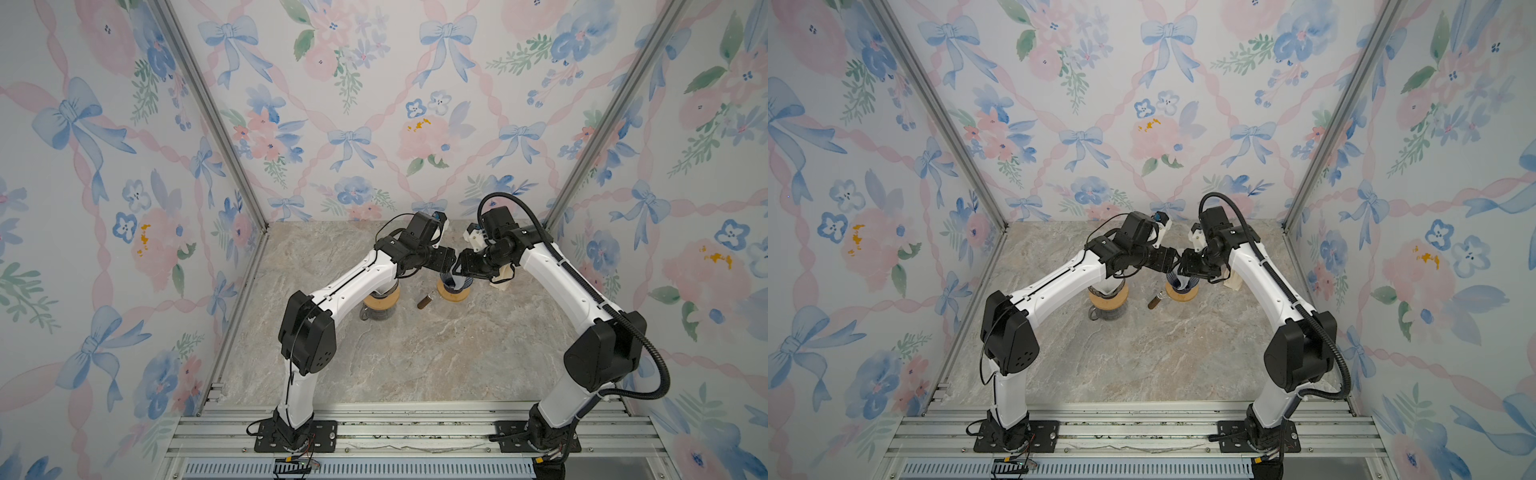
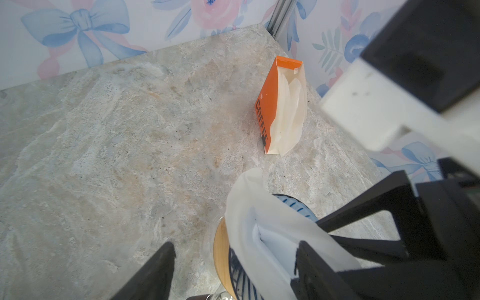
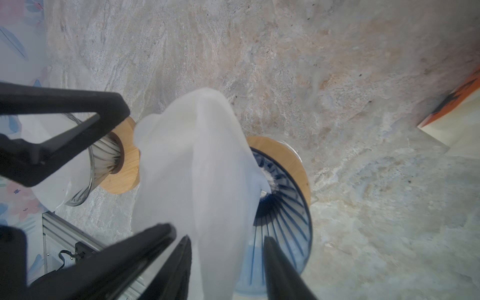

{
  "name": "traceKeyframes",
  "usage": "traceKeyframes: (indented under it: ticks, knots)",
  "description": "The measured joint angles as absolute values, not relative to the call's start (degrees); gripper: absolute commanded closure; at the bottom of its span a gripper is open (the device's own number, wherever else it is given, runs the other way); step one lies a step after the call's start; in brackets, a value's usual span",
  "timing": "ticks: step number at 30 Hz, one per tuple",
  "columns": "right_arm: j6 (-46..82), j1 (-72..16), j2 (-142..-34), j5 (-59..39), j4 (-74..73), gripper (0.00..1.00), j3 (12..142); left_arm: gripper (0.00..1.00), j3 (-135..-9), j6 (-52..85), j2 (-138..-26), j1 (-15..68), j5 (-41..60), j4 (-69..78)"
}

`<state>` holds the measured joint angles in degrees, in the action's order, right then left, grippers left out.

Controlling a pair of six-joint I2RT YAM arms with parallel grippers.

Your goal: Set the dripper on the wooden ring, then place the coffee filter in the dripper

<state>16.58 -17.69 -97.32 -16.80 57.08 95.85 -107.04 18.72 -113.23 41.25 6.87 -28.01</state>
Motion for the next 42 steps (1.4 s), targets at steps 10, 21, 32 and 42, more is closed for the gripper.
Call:
traceKeyframes:
  ticks: [10, 21, 32, 42]
  knots:
    - [17.02, -16.16, -94.19, -16.21, 56.73, 0.52, 95.44, 0.27, -105.89, 19.77, -114.3, 41.25, 6.44, -28.03]
    - [17.15, -17.06, -94.94, -12.82, 57.01, 0.51, 95.35, 0.27, -105.47, 19.75, -114.3, 41.25, 3.86, -29.47]
    - [17.34, -17.96, -97.32, -14.44, 57.1, 0.48, 95.35, 0.27, -104.77, 19.73, -114.17, 41.08, 2.74, -30.2]
    - [18.46, -19.25, -97.65, -17.61, 56.03, 0.5, 95.33, 0.26, -104.79, 19.73, -114.06, 40.36, 2.79, -30.17]
